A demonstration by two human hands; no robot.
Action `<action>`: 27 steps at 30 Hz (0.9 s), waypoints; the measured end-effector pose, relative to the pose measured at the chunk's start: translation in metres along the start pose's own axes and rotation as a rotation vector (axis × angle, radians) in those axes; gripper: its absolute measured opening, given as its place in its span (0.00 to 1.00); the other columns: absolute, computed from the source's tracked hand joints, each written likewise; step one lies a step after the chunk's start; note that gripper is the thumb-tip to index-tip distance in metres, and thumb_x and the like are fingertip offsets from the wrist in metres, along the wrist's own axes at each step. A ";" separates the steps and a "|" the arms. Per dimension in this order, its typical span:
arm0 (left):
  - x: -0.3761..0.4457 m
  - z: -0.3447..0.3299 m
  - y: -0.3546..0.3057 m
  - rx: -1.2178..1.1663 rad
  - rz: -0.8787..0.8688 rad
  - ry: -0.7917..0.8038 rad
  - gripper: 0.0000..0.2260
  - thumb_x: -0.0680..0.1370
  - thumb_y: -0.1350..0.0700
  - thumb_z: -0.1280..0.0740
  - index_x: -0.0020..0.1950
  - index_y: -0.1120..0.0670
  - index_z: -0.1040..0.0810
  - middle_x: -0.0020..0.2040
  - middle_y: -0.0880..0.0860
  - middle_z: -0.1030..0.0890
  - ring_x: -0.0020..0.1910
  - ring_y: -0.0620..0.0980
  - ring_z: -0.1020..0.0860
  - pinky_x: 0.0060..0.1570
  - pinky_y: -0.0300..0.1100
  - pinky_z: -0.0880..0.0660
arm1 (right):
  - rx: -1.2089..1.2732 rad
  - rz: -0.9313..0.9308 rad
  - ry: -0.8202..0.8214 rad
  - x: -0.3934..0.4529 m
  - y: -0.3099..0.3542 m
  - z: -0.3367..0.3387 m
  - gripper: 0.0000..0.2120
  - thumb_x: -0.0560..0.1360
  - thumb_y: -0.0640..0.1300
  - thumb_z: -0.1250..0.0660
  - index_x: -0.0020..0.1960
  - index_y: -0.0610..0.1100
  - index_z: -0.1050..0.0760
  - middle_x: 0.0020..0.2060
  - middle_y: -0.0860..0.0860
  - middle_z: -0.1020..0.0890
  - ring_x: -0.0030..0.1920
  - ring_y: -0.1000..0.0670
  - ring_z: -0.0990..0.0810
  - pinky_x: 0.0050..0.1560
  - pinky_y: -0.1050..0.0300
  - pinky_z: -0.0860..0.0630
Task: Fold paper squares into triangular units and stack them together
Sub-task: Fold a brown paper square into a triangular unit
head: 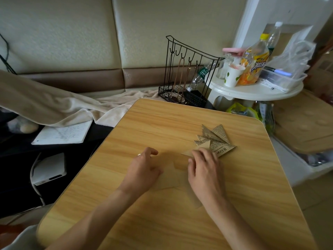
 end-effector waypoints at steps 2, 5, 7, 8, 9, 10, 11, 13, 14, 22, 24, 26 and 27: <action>0.001 0.003 0.000 -0.001 -0.011 -0.042 0.10 0.79 0.57 0.30 0.60 0.53 0.21 0.51 0.49 0.18 0.50 0.50 0.21 0.39 0.32 0.30 | 0.057 0.049 -0.035 0.000 0.007 0.002 0.10 0.79 0.43 0.32 0.57 0.42 0.18 0.57 0.47 0.19 0.57 0.42 0.21 0.56 0.43 0.23; 0.000 0.008 0.002 -0.028 -0.012 -0.081 0.03 0.81 0.56 0.32 0.53 0.52 0.19 0.44 0.46 0.19 0.42 0.45 0.23 0.33 0.29 0.32 | 0.159 0.187 -0.065 -0.001 0.023 0.007 0.11 0.78 0.39 0.33 0.59 0.42 0.20 0.57 0.48 0.20 0.58 0.45 0.22 0.59 0.46 0.23; 0.001 0.012 0.005 -0.061 -0.012 -0.116 0.04 0.81 0.56 0.33 0.51 0.51 0.19 0.41 0.43 0.20 0.37 0.40 0.25 0.32 0.29 0.31 | 0.194 0.263 -0.049 -0.005 0.033 0.008 0.14 0.77 0.36 0.34 0.61 0.44 0.22 0.58 0.50 0.21 0.60 0.47 0.23 0.62 0.49 0.25; 0.001 0.014 0.007 -0.085 -0.005 -0.130 0.04 0.82 0.57 0.34 0.50 0.51 0.19 0.40 0.43 0.20 0.36 0.40 0.25 0.32 0.29 0.31 | 0.205 0.287 -0.041 -0.007 0.036 0.008 0.16 0.76 0.34 0.34 0.62 0.44 0.23 0.59 0.50 0.21 0.61 0.47 0.23 0.63 0.50 0.26; 0.002 0.016 0.009 -0.113 0.016 -0.135 0.05 0.82 0.57 0.35 0.49 0.51 0.19 0.41 0.43 0.20 0.37 0.40 0.24 0.31 0.30 0.31 | 0.210 0.304 -0.034 -0.009 0.039 0.008 0.18 0.75 0.32 0.34 0.62 0.45 0.24 0.60 0.50 0.22 0.62 0.47 0.24 0.64 0.50 0.26; 0.003 0.016 0.013 -0.149 0.048 -0.132 0.06 0.82 0.57 0.36 0.49 0.51 0.19 0.41 0.44 0.19 0.38 0.41 0.24 0.31 0.31 0.32 | 0.212 0.318 -0.028 -0.010 0.041 0.008 0.20 0.73 0.30 0.33 0.63 0.45 0.24 0.60 0.50 0.23 0.62 0.48 0.24 0.64 0.50 0.26; 0.004 0.016 0.016 -0.198 0.084 -0.126 0.07 0.83 0.56 0.36 0.48 0.50 0.19 0.42 0.46 0.19 0.40 0.43 0.23 0.32 0.33 0.31 | 0.211 0.331 -0.021 -0.011 0.042 0.008 0.22 0.72 0.29 0.33 0.63 0.45 0.24 0.61 0.50 0.23 0.63 0.48 0.25 0.65 0.51 0.26; 0.003 0.015 0.023 -0.327 0.157 -0.116 0.08 0.83 0.56 0.37 0.47 0.51 0.19 0.43 0.49 0.18 0.40 0.47 0.21 0.31 0.35 0.28 | 0.207 0.364 -0.001 -0.012 0.046 0.008 0.26 0.70 0.28 0.34 0.66 0.46 0.24 0.63 0.50 0.25 0.63 0.48 0.26 0.66 0.53 0.26; 0.002 0.013 0.026 -0.397 0.197 -0.110 0.08 0.83 0.57 0.37 0.48 0.52 0.19 0.43 0.52 0.17 0.41 0.49 0.20 0.30 0.37 0.25 | 0.205 0.379 0.011 -0.012 0.047 0.007 0.28 0.69 0.28 0.35 0.66 0.47 0.24 0.63 0.50 0.25 0.63 0.49 0.26 0.66 0.54 0.27; -0.002 0.000 0.029 -0.748 0.370 -0.010 0.09 0.83 0.62 0.38 0.52 0.57 0.18 0.48 0.59 0.16 0.41 0.52 0.15 0.35 0.39 0.19 | 0.272 0.428 0.019 -0.015 0.051 0.003 0.09 0.77 0.44 0.31 0.57 0.48 0.19 0.63 0.50 0.24 0.61 0.49 0.26 0.62 0.54 0.26; -0.003 -0.002 0.027 -0.806 0.389 0.007 0.11 0.82 0.67 0.40 0.52 0.60 0.18 0.49 0.61 0.17 0.43 0.54 0.14 0.37 0.41 0.18 | 0.307 0.408 0.009 -0.014 0.048 0.004 0.07 0.79 0.47 0.32 0.55 0.48 0.18 0.62 0.50 0.24 0.60 0.49 0.26 0.61 0.54 0.26; -0.003 -0.005 0.027 -0.869 0.415 0.032 0.13 0.81 0.70 0.43 0.53 0.62 0.19 0.51 0.64 0.18 0.46 0.58 0.14 0.39 0.43 0.17 | 0.353 0.369 0.003 -0.012 0.044 0.004 0.05 0.80 0.46 0.31 0.54 0.48 0.17 0.61 0.51 0.24 0.60 0.49 0.26 0.61 0.53 0.26; -0.004 -0.006 0.026 -0.891 0.417 0.051 0.12 0.80 0.70 0.42 0.54 0.63 0.19 0.51 0.64 0.17 0.46 0.59 0.14 0.40 0.44 0.16 | 0.374 0.345 0.001 -0.011 0.042 0.004 0.05 0.79 0.45 0.30 0.53 0.48 0.17 0.61 0.51 0.24 0.59 0.49 0.26 0.61 0.52 0.26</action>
Point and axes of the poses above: each hand's wrist, its own x-axis towards the middle knuckle, its own z-axis out of the back of the hand, y = z × x, the point moved 8 cm from there along x, towards the middle knuckle
